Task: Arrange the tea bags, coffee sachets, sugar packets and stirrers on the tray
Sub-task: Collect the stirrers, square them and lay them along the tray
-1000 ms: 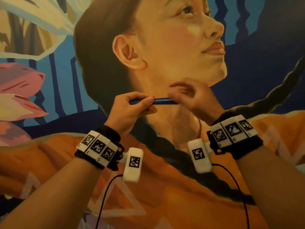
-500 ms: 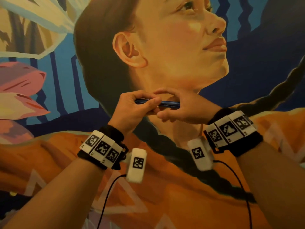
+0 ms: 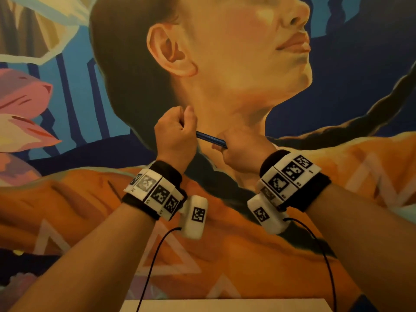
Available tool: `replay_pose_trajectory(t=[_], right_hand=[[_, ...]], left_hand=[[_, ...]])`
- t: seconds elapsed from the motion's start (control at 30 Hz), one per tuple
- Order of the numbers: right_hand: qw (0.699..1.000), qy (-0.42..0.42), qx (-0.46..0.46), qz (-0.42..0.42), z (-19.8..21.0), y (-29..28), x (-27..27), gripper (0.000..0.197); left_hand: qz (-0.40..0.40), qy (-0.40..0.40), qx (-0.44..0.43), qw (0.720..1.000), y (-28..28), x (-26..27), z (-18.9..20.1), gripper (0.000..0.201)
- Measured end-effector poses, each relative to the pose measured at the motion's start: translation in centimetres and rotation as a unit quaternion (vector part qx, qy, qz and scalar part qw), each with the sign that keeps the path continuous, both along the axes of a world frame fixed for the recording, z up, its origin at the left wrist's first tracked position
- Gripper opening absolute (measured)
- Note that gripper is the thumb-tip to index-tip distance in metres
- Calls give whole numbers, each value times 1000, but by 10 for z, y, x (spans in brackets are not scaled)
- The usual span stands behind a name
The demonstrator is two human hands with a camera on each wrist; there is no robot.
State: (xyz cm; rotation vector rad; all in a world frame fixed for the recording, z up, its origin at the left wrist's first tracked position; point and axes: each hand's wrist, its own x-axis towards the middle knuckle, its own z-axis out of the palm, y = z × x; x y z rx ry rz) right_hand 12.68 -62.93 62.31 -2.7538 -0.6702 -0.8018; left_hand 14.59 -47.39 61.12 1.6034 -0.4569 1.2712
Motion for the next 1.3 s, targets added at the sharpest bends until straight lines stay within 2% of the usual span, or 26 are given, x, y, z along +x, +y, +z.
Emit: replay_pose_trajectory(t=[0.07,0.13,0.17,0.27,0.3,0.37,0.4,0.47,0.57,0.63,0.7,0.8,0.9,0.97,1.03,1.07,1.13,1.17,1.27,1.3], right_hand=[[1000,5,18,-1,-14,2,8,26],[998,15,60,-11,-30,6,15,20],[996,27,88,-14,-39,7,20,16],[986,77,145,-17,-74,17,30,7],[984,96,149,-19,-86,20,33,10],[980,144,132,-32,-117,28,36,32],[975,170,135,-37,-136,32,37,32],[963,212,166,-20,-178,43,39,14],[937,285,202,-15,-254,59,42,11],[901,362,239,5,-300,62,42,12],[872,445,203,23,-340,62,41,16],[830,533,163,-28,-397,56,39,15],[774,601,185,-70,-450,49,34,21],[742,643,175,-65,-484,45,27,25],[704,687,174,-55,-506,42,16,13],[696,698,160,-47,-515,38,10,11],[689,714,118,-38,-533,28,2,31],[685,720,106,-42,-543,23,-1,34],[668,731,117,-80,-574,7,-9,33],[665,729,126,-97,-582,2,-12,31]], left_hand=[[-58,39,-47,996,1,3,-10,47],[-175,90,-140,970,-2,3,-22,34],[-236,124,-193,944,-2,1,-30,33],[-391,230,-290,843,-1,7,-64,57],[-435,255,-308,807,-1,9,-77,63],[-486,286,-360,743,-3,15,-109,68],[-489,301,-396,717,-5,19,-125,67],[-460,339,-463,678,-7,27,-159,61],[-363,406,-502,672,-5,38,-215,58],[-292,449,-507,676,-3,41,-255,58],[-259,487,-509,661,-4,43,-298,58],[-283,550,-482,621,-6,39,-365,55],[-286,621,-438,583,-6,27,-422,34],[-267,663,-402,572,-5,20,-455,22],[-238,711,-339,568,-3,17,-483,19],[-217,737,-295,568,-3,16,-494,19],[-170,784,-204,561,3,22,-522,19],[-143,805,-151,556,7,25,-535,18],[-66,845,12,531,21,43,-597,19],[-45,849,59,524,21,46,-604,23]])
